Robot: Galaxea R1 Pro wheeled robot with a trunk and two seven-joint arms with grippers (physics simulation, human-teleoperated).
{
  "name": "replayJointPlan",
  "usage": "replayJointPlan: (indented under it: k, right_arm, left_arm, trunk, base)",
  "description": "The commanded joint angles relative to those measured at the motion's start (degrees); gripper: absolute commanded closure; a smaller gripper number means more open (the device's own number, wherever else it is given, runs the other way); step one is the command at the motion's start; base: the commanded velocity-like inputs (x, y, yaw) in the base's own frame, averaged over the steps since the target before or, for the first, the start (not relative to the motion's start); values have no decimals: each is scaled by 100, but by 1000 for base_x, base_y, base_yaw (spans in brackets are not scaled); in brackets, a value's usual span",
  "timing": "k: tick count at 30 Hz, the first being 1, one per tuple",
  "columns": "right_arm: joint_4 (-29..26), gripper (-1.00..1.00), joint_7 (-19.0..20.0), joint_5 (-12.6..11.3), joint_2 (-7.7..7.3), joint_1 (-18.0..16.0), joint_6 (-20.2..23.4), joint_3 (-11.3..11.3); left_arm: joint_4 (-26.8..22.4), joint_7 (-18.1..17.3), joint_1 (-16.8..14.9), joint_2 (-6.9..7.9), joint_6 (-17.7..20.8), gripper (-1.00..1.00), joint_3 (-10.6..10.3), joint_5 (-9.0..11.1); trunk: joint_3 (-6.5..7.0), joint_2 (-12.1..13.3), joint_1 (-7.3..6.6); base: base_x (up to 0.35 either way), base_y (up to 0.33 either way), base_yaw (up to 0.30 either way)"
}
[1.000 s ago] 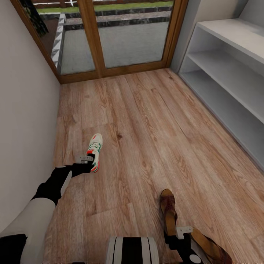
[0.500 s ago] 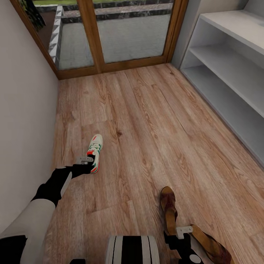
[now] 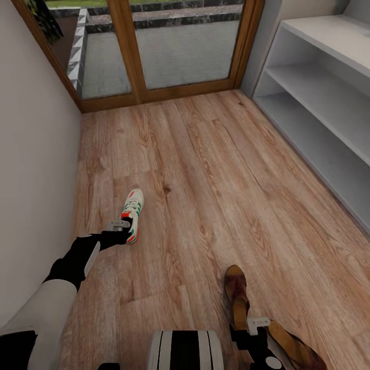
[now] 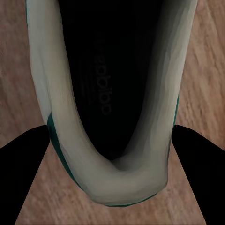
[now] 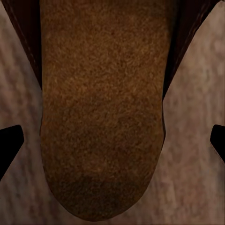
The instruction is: Pick up the two gym shoes and the two sandals from the corridor floor and place them onto the hallstand (shoe rack) in the corridor, making sure they are on the rack and not on the floor. Arrange them so the two gym shoes are next to each other and the two sandals are next to each other.
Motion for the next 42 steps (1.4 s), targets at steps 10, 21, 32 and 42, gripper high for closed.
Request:
replayJointPlan:
  k: [10, 21, 32, 42]
  right_arm:
    - [-3, 100, 15, 54, 2, -2, -15, -16]
    - [0, 100, 15, 54, 1, -2, -15, -10]
    - [-2, 100, 15, 54, 2, -2, -27, 5]
    - [-13, 100, 29, 54, 2, -2, -213, 17]
  left_arm:
    - [-9, -46, -1, 4, 21, 100, 6, -37]
    - [-16, -37, 1, 29, 22, 100, 6, -37]
    - [22, -45, 38, 71, -21, 100, 12, -53]
    - [23, 3, 827, 148, -862, 100, 351, -64]
  trunk:
    - [-3, -1, -1]
    - [-3, -1, -1]
    - [196, 11, -24]
    - [418, 24, -50]
  base:
    - [3, 0, 0]
    - [0, 0, 0]
    - [0, 0, 0]
    - [0, 0, 0]
